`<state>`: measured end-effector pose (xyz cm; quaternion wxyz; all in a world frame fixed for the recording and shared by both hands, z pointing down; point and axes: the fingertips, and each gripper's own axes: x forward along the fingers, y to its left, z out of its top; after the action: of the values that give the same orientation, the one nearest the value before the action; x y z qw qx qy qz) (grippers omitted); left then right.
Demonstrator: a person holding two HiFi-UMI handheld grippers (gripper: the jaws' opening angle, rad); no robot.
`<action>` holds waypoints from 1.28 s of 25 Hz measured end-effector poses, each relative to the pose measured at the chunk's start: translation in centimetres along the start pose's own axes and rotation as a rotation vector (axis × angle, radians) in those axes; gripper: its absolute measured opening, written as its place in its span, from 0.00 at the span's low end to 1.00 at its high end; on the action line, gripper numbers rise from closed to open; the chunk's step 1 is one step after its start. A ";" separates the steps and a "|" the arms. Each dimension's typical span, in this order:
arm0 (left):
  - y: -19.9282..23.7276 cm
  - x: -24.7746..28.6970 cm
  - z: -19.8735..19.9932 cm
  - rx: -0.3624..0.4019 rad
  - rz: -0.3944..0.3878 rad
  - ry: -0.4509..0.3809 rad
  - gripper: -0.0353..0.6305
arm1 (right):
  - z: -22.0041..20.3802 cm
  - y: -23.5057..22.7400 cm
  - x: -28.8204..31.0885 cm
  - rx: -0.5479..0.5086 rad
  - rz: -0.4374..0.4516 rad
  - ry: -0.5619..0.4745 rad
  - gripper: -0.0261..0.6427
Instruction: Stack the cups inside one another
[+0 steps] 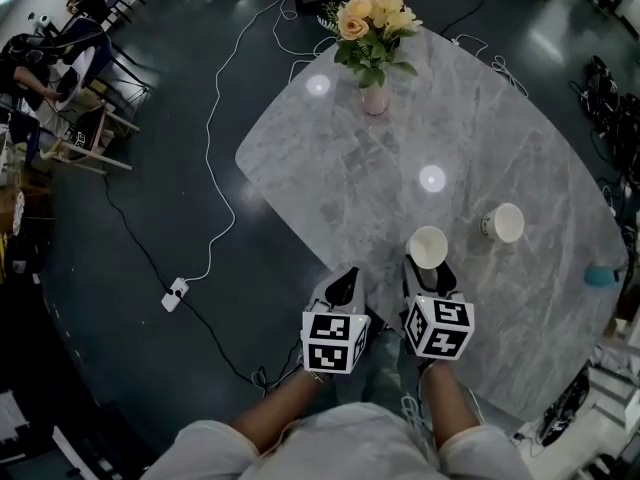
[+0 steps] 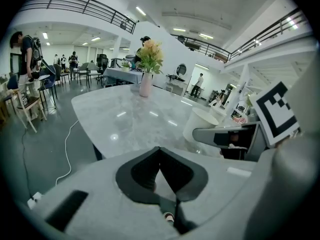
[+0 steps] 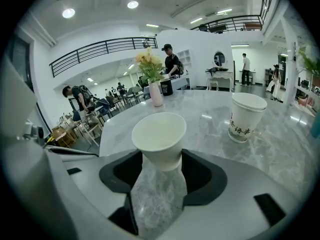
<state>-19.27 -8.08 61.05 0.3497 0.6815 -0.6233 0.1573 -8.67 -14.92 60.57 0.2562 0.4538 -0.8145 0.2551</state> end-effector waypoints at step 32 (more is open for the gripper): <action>-8.5 -0.5 8.7 0.124 -0.131 -0.155 0.05 | 6.9 -4.4 -8.3 0.060 -0.102 -0.174 0.37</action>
<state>-13.14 -13.77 52.23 0.2675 0.7513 -0.5915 0.1191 -2.37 -16.33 50.95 0.1834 0.5226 -0.8015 0.2254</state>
